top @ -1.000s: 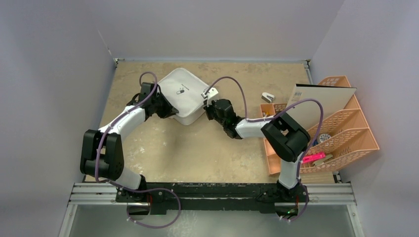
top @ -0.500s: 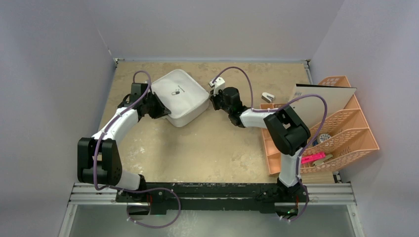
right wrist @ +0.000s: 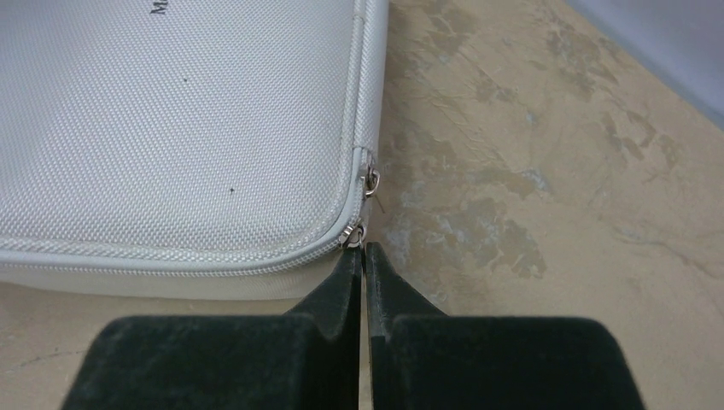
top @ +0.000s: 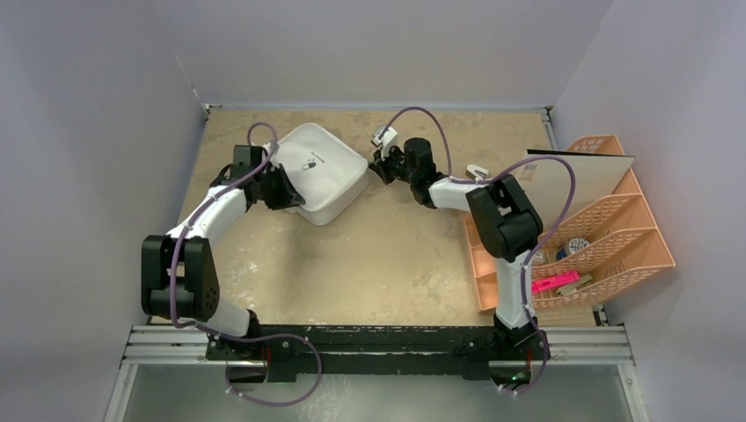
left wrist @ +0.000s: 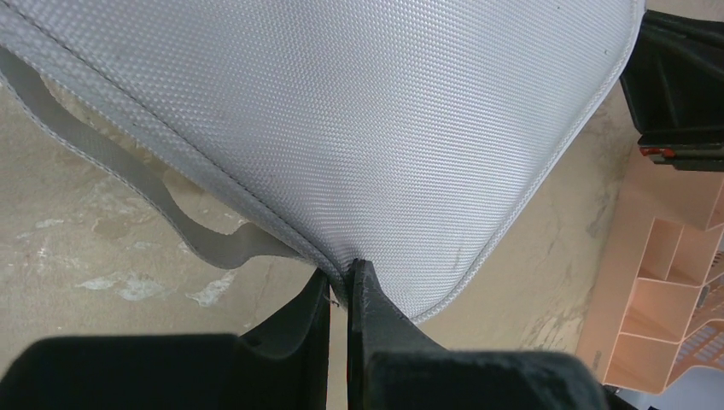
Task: Organize the medicine kit
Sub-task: Zip the medicine box at the center of the board.
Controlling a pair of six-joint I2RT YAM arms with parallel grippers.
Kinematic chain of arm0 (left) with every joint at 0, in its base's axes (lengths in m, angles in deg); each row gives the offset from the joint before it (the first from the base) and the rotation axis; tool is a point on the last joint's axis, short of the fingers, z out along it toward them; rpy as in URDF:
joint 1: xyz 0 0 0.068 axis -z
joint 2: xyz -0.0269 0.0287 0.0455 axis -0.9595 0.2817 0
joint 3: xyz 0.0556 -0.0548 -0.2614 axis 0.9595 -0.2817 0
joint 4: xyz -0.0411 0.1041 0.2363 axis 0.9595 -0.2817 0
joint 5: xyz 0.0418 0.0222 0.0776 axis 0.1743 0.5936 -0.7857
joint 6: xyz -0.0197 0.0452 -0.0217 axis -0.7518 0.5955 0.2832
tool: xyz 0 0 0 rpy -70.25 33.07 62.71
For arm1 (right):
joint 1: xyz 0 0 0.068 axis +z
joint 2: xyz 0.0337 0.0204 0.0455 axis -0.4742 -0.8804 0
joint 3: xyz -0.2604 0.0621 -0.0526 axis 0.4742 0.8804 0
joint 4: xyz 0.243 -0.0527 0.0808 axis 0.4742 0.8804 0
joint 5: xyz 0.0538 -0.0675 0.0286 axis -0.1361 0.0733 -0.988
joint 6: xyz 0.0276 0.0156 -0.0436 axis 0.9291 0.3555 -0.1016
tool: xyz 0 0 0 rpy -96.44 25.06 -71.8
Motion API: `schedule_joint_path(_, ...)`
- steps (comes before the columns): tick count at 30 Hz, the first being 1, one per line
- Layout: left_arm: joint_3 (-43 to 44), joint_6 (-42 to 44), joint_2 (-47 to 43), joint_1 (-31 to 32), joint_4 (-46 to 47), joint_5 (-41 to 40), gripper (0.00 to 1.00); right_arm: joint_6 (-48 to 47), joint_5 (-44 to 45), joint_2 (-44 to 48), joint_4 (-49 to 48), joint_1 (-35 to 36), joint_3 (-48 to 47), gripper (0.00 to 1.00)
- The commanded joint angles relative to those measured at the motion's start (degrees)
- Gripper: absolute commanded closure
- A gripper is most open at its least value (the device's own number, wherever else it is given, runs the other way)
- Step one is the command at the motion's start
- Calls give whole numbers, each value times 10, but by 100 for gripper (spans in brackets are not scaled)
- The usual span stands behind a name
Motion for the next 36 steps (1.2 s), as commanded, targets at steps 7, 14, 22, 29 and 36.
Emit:
schedule_joint_path(7,42,141,-6,-19,-101,-91,100,-103,-54,54,-20,-65,30,100)
schedule_joint_path(14,114,105,6,-20,-157,-133,67,-113,-122,89,-24,-41,103,100)
schedule_joint_path(22,162,59,-6,20,-139,-93,58,-144,-133,125,8,28,133,100)
schedule_joint_path(29,132,25,12,80,-88,-52,65,-142,-125,136,10,50,144,100)
schedule_joint_path(36,77,57,52,80,-130,-152,81,-134,-50,121,-3,38,120,100)
